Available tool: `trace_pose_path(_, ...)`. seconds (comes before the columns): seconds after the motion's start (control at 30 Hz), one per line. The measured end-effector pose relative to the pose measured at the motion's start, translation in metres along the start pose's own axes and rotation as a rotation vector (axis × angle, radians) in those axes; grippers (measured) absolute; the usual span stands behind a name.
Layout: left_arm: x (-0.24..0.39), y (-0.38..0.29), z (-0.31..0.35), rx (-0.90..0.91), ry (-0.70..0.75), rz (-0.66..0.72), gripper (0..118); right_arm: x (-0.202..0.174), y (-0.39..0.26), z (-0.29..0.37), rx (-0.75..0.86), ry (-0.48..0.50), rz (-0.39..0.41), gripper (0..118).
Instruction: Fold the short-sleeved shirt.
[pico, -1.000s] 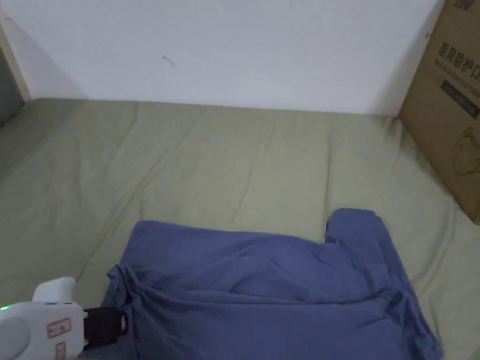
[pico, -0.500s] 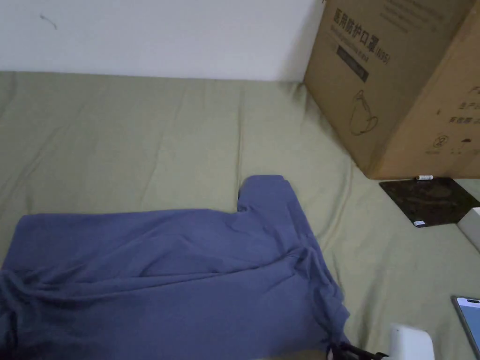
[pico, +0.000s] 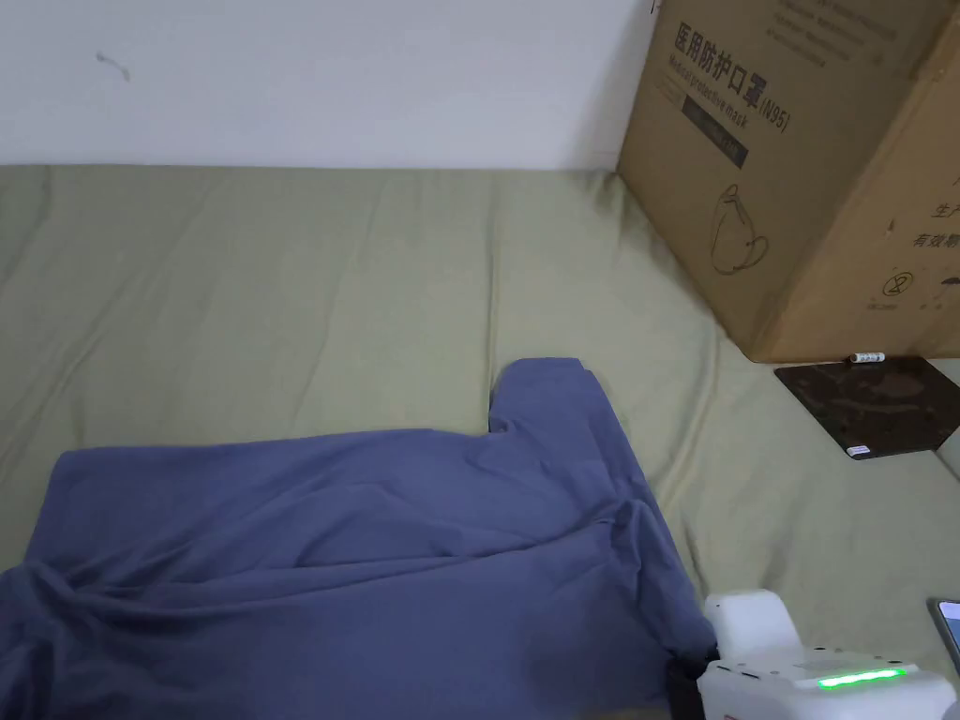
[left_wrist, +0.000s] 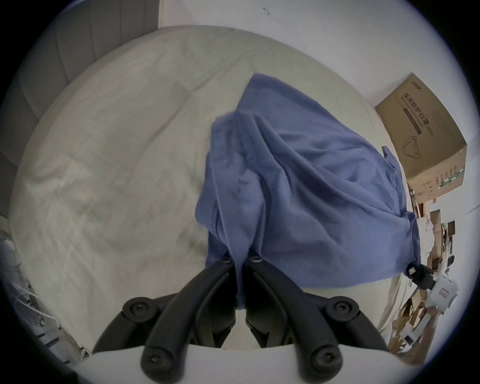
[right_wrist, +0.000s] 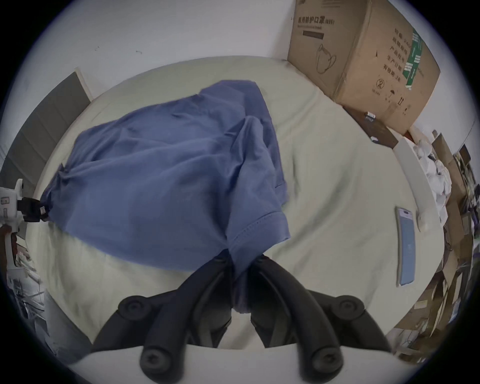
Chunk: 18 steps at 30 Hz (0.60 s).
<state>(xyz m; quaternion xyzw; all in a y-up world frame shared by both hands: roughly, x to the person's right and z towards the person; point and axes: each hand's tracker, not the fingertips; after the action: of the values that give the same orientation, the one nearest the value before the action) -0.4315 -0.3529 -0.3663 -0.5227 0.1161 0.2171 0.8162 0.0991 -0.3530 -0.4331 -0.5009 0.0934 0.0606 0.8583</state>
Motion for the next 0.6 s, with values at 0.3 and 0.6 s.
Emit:
trace_pose_path(0.3, -0.044, -0.062, 0.058, 0.064, 0.056, 0.040, 4, -0.002, -0.069, 0.078, -0.050, 0.011, 0.022, 11)
trace_pose_path(0.6, -0.063, -0.132, 0.038, 0.000, 0.081, 0.074, 15, -0.006, -0.130, 0.040, -0.102, -0.044, -0.005, 57)
